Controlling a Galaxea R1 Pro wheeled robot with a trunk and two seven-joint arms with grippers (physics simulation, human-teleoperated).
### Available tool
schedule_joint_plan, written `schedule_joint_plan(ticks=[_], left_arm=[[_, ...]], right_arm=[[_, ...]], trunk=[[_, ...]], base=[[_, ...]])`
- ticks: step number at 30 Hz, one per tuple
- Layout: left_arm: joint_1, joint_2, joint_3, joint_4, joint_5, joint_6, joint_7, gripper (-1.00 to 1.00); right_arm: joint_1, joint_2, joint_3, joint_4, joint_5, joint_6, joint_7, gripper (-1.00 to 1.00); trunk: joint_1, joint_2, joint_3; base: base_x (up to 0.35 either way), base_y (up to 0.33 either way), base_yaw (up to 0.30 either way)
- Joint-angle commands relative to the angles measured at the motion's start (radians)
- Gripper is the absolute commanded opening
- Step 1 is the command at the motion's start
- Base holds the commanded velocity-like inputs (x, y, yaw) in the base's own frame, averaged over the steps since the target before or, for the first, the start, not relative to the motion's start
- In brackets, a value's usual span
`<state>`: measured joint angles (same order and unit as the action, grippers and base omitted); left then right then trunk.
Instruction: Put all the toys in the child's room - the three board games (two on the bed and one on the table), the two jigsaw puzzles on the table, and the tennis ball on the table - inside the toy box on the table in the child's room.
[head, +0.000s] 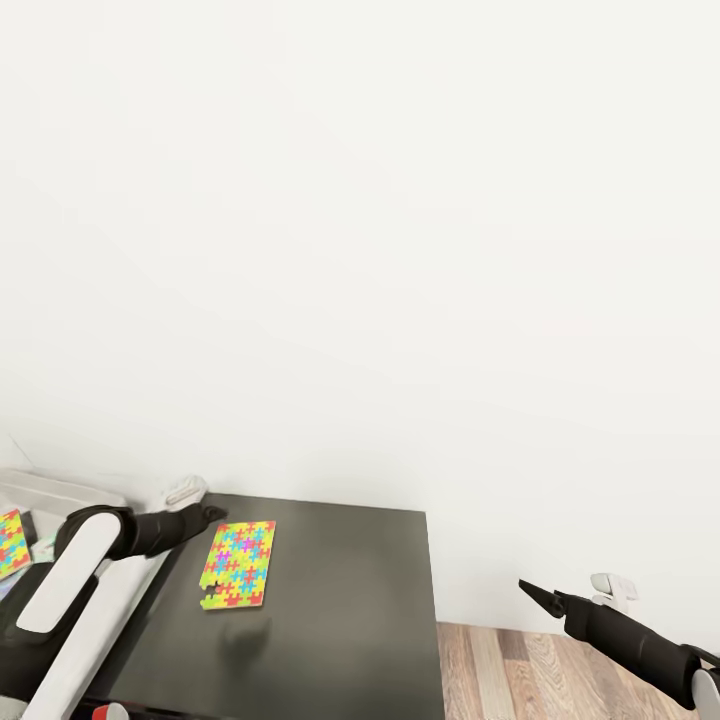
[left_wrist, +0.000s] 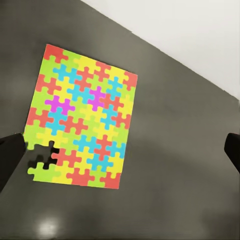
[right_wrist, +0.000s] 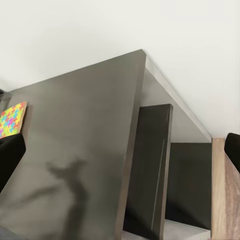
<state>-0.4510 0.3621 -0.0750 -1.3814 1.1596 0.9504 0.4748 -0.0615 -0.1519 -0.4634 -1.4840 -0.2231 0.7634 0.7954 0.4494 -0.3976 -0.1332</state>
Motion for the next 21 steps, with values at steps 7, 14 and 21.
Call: schedule_joint_plan(ticks=[7, 14, 21], left_arm=[[-0.052, 0.001, -0.002, 0.131, 0.006, -0.001, 0.011, 1.00], [-0.074, 0.003, -0.002, 0.129, 0.006, -0.001, 0.010, 1.00], [-0.080, 0.002, -0.002, 0.085, 0.005, -0.001, 0.012, 1.00]], right_arm=[[-0.001, 0.000, -0.002, 0.001, -0.002, 0.007, 0.002, 1.00], [-0.001, -0.001, -0.002, 0.001, -0.002, 0.007, 0.002, 1.00], [-0.001, -0.001, -0.001, 0.001, -0.002, 0.007, 0.002, 1.00]], trunk=[[0.001, -0.002, -0.013], [0.001, -0.002, -0.024], [0.001, -0.002, -0.035]], base=[[0.000, 0.000, 0.000], [0.000, 0.000, 0.000], [0.000, 0.000, 0.000]])
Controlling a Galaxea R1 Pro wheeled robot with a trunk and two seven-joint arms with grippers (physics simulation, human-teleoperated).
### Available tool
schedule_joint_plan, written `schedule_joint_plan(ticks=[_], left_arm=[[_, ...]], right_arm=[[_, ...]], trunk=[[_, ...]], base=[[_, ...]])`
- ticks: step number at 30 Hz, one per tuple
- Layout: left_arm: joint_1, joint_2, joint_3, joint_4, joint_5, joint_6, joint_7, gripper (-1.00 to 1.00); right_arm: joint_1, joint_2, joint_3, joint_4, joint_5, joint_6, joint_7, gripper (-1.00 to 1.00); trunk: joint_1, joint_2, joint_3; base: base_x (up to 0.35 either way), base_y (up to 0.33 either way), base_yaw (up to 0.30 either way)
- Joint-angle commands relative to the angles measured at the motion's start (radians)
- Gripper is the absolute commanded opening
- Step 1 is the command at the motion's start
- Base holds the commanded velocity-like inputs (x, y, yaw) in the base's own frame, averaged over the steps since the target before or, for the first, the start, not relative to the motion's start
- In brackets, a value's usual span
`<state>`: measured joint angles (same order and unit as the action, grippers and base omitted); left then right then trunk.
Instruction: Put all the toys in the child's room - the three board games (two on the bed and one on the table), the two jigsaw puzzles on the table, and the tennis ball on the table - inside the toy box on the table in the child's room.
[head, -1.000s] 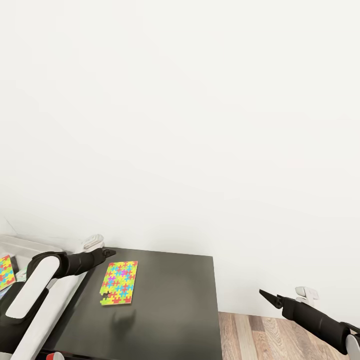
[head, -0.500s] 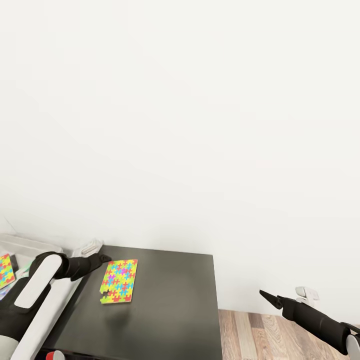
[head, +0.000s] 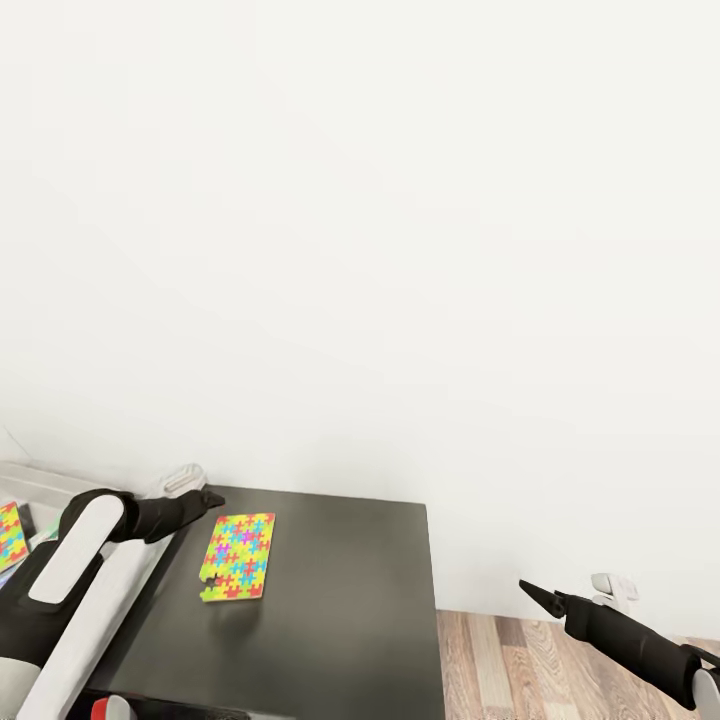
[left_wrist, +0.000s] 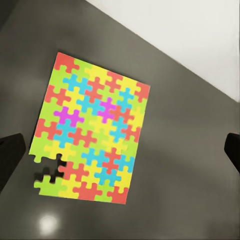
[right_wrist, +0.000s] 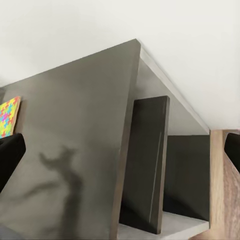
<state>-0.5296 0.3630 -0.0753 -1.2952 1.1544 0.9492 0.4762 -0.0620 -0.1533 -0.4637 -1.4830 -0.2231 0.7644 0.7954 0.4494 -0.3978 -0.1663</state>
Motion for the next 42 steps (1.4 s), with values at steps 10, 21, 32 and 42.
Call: schedule_joint_plan(ticks=[10, 21, 32, 42], left_arm=[[-0.066, -0.007, -0.004, 0.009, -0.179, -0.004, 0.012, 1.00], [-0.095, -0.031, -0.012, 0.054, -0.245, -0.010, 0.008, 1.00], [-0.097, -0.086, -0.061, 0.065, -0.292, -0.049, 0.007, 1.00], [-0.107, -0.100, -0.079, 0.087, -0.332, -0.055, 0.007, 1.00]], right_arm=[[-0.001, 0.000, -0.001, 0.001, -0.002, 0.006, 0.002, 1.00], [-0.001, 0.000, -0.001, 0.001, -0.002, 0.006, 0.003, 1.00], [0.000, 0.000, -0.001, 0.001, -0.003, 0.005, 0.004, 1.00], [-0.001, 0.000, -0.001, 0.001, -0.003, 0.005, 0.004, 1.00]], trunk=[[0.001, -0.002, -0.018], [0.001, -0.002, -0.036], [0.001, -0.002, -0.054], [0.001, -0.002, -0.071]], base=[[0.000, 0.000, 0.000], [0.000, 0.000, 0.000], [0.000, 0.000, 0.000], [0.000, 0.000, 0.000]])
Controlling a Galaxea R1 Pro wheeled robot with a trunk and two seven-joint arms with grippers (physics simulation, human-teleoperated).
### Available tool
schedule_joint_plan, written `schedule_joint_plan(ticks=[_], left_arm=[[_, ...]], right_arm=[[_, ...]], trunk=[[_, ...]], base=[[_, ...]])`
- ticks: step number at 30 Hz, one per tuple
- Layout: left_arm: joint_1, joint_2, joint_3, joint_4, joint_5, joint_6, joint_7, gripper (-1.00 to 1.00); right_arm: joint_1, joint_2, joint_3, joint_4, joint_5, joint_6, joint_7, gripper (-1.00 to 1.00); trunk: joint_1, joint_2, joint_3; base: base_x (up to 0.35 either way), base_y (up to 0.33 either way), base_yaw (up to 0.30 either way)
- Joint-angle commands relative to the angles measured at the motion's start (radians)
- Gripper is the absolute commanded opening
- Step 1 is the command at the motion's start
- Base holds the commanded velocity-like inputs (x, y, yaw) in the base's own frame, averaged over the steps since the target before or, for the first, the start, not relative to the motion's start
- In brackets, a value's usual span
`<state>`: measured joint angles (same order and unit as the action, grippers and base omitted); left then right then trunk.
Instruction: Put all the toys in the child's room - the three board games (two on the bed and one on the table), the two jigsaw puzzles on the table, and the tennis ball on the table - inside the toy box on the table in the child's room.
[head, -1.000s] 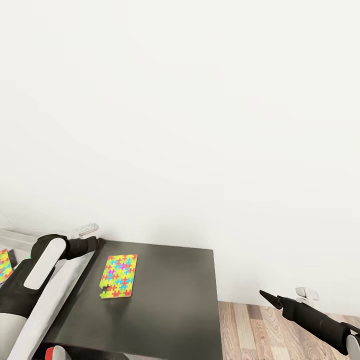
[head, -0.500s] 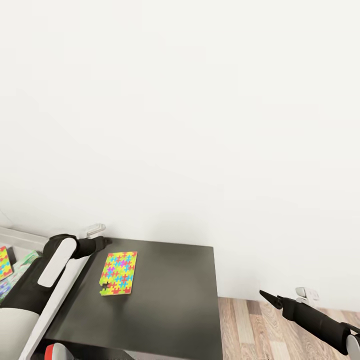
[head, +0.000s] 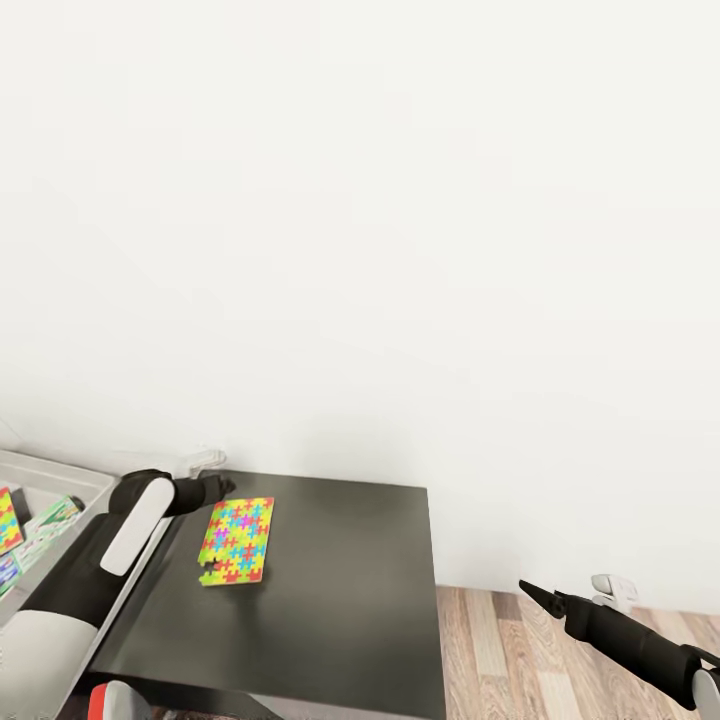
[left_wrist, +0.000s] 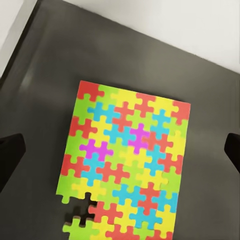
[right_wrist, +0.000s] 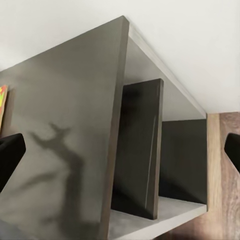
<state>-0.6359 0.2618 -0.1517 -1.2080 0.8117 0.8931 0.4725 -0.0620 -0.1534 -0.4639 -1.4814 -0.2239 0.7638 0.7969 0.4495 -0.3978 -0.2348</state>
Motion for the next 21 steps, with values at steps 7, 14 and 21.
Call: schedule_joint_plan(ticks=[7, 14, 21], left_arm=[[-0.035, 0.003, -0.006, 0.105, 0.009, -0.072, -0.037, 1.00], [-0.045, 0.011, -0.007, 0.129, -0.020, -0.101, -0.181, 1.00], [-0.066, 0.011, -0.003, 0.179, -0.115, -0.143, -0.307, 1.00]], right_arm=[[-0.001, 0.000, -0.001, 0.000, -0.003, 0.005, 0.002, 1.00], [-0.001, 0.000, -0.001, 0.000, -0.003, 0.005, 0.002, 1.00], [0.000, 0.000, -0.001, 0.000, -0.002, 0.005, 0.003, 1.00]], trunk=[[0.001, -0.002, -0.013], [0.001, -0.002, -0.025], [0.001, -0.002, -0.036]], base=[[0.000, 0.000, 0.000], [0.000, 0.000, 0.000], [0.000, 0.000, 0.000]])
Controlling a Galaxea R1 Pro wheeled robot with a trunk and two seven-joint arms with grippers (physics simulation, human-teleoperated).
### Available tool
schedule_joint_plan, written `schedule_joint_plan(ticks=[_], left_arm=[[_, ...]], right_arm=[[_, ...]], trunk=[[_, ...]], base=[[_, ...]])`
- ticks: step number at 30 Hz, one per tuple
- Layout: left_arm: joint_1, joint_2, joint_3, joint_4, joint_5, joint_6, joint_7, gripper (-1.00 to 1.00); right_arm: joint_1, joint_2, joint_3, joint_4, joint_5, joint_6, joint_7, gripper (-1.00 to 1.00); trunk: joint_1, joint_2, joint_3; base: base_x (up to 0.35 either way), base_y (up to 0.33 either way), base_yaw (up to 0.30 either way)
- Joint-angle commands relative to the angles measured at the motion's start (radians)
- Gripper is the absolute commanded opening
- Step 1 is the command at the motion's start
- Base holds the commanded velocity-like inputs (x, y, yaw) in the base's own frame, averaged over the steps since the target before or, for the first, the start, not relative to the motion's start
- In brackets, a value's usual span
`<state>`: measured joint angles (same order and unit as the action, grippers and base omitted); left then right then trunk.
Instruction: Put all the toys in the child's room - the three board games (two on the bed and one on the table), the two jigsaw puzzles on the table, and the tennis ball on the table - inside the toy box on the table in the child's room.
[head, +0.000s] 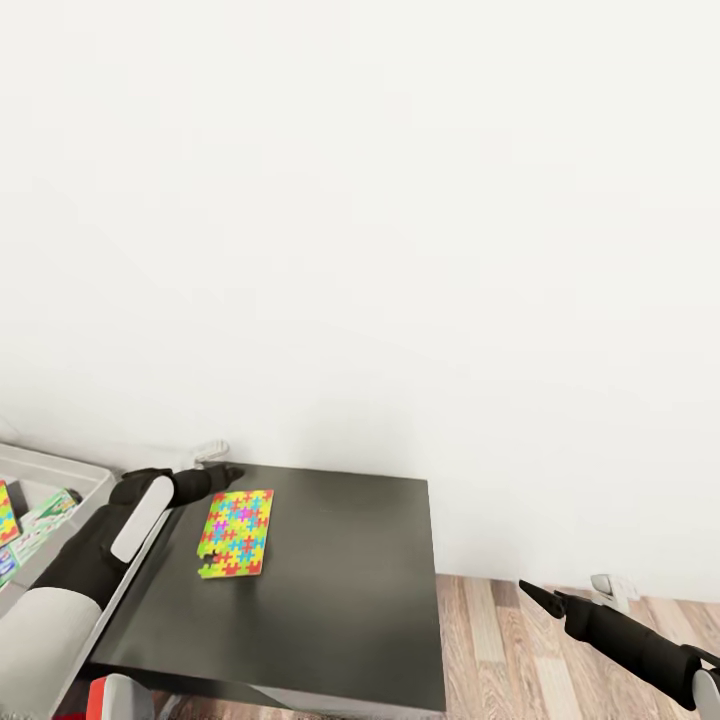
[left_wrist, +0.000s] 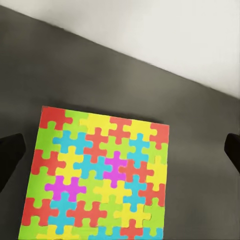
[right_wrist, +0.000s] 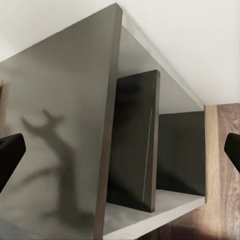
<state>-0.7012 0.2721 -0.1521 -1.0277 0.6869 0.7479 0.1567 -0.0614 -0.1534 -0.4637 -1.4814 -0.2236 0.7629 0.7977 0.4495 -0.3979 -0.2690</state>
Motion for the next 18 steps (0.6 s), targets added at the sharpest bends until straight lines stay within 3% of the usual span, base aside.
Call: schedule_joint_plan(ticks=[1, 7, 18], left_arm=[[-0.010, 0.001, -0.003, 0.018, -0.001, -0.010, -0.018, 1.00], [-0.054, 0.002, -0.005, 0.127, -0.019, -0.065, -0.098, 1.00], [-0.070, 0.003, -0.005, 0.178, -0.047, -0.096, -0.113, 1.00]], right_arm=[[-0.001, 0.000, -0.001, -0.001, -0.003, 0.006, 0.003, 1.00], [-0.001, 0.000, -0.001, -0.001, -0.003, 0.006, 0.003, 1.00], [-0.001, 0.000, -0.001, -0.001, -0.002, 0.006, 0.003, 1.00]], trunk=[[0.001, -0.002, -0.004], [0.001, -0.002, -0.013], [0.001, -0.002, -0.031]], base=[[0.000, 0.000, 0.000], [0.000, 0.000, 0.000], [0.000, 0.000, 0.000]])
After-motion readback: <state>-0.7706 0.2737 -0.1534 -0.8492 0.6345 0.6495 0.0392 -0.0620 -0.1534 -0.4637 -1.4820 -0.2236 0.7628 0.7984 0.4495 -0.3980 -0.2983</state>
